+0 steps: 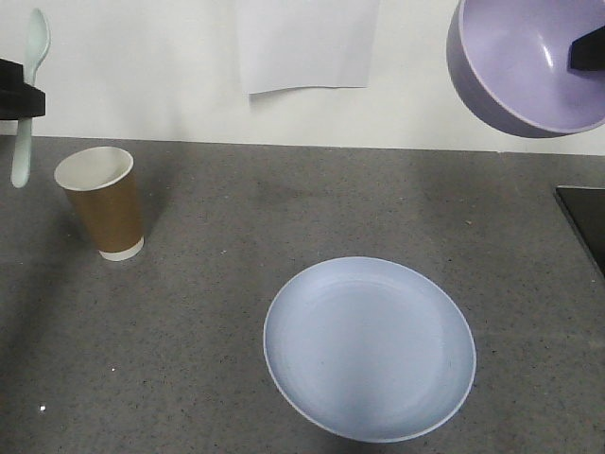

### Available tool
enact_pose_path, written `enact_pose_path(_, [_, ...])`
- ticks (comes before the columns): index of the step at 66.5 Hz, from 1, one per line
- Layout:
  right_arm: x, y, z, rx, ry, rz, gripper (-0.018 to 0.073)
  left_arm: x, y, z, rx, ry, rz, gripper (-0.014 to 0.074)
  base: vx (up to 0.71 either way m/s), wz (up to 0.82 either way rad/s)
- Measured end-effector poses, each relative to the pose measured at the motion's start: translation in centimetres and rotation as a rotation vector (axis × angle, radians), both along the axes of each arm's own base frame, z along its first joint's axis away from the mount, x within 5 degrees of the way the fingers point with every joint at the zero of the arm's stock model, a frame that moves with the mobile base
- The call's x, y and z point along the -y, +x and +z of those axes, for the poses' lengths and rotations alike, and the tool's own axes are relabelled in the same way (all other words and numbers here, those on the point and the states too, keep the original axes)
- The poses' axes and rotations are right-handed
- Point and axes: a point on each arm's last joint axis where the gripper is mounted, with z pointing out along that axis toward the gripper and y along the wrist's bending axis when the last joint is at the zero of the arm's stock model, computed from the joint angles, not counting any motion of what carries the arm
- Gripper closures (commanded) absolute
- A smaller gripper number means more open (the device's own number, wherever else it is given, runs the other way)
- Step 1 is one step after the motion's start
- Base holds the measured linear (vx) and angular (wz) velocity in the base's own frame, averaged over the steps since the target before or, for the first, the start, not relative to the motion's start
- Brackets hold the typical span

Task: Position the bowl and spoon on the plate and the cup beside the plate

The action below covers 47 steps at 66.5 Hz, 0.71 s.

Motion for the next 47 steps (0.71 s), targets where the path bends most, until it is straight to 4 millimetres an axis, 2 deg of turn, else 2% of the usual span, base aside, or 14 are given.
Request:
enact_pose_path(36, [-0.1,0.0,0.1,0.004,0.017,0.005,0.0566,0.0,0.0,0.0,0.000,0.000,0.000,0.0603,0.00,0.00])
enact_pose_path(47, [-1.1,1.1,-0.4,0.014,0.090,0.135,0.0566,0.0,0.0,0.0,0.000,0.000,0.000,0.0603,0.00,0.00])
